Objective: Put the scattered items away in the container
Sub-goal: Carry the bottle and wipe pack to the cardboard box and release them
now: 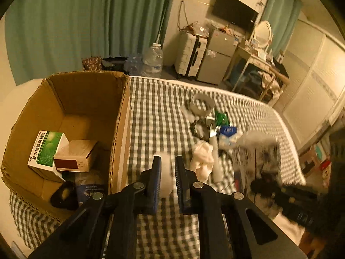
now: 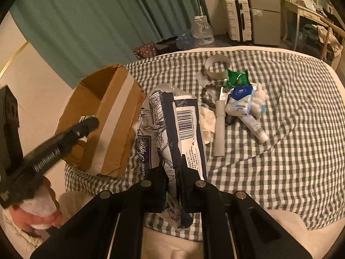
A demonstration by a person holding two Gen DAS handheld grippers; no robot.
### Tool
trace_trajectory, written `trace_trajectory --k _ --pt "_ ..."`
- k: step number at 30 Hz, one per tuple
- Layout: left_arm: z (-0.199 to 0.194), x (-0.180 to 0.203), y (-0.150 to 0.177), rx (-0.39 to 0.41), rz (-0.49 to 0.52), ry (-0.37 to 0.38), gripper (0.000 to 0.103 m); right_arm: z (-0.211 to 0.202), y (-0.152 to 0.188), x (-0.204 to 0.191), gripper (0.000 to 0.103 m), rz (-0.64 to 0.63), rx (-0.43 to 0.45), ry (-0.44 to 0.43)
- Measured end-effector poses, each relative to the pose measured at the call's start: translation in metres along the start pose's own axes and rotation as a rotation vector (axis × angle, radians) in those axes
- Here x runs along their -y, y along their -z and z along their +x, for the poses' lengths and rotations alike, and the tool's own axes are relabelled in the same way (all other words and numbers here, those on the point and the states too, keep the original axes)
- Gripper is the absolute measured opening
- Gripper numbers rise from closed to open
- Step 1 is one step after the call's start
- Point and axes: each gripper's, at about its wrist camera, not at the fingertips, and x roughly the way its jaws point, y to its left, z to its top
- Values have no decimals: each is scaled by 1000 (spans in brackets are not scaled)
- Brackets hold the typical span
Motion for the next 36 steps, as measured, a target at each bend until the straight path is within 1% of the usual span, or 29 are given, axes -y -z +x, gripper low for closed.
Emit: trace_trajectory --k 1,2,3,4,5,8,10,13,15,18,22,27,30,31,34,36 --pt "4 1 4 -5 11 -2 18 3 0 1 9 3 -3 6" --pt "10 3 9 -17 15 -2 27 6 1 3 9 7 -7 12" --pt "17 4 14 -33 11 5 32 9 1 5 9 9 -15 17" --pt "22 5 19 -42 3 10 41 12 2 8 9 12 -21 22" --pt "29 6 23 -50 -5 12 47 14 2 13 9 18 -27 26" --pt "54 12 33 -91 -14 4 48 24 4 26 9 34 -45 35" --pt "75 12 38 -127 -10 -12 48 30 6 35 9 43 -55 43" --pt "101 16 40 -160 1 -40 48 39 6 49 9 71 -67 33" --pt "115 17 39 -169 19 -82 48 48 6 60 9 95 -78 20" --pt "137 17 36 -195 33 -108 48 61 6 72 9 121 -98 2" --pt "160 11 27 -201 43 -161 48 76 4 82 9 139 -120 -25" --pt "189 2 22 -251 42 -184 48 90 1 90 9 154 -142 -50" --pt "201 -2 26 -275 41 -193 48 94 1 97 9 167 -150 -65" --pt "201 -2 27 -274 42 -188 44 95 0 98 9 171 -149 -66" --pt "197 0 28 -285 53 -154 43 93 0 101 9 180 -138 -57" --pt "189 3 27 -275 54 -152 43 91 -1 101 9 177 -132 -47"
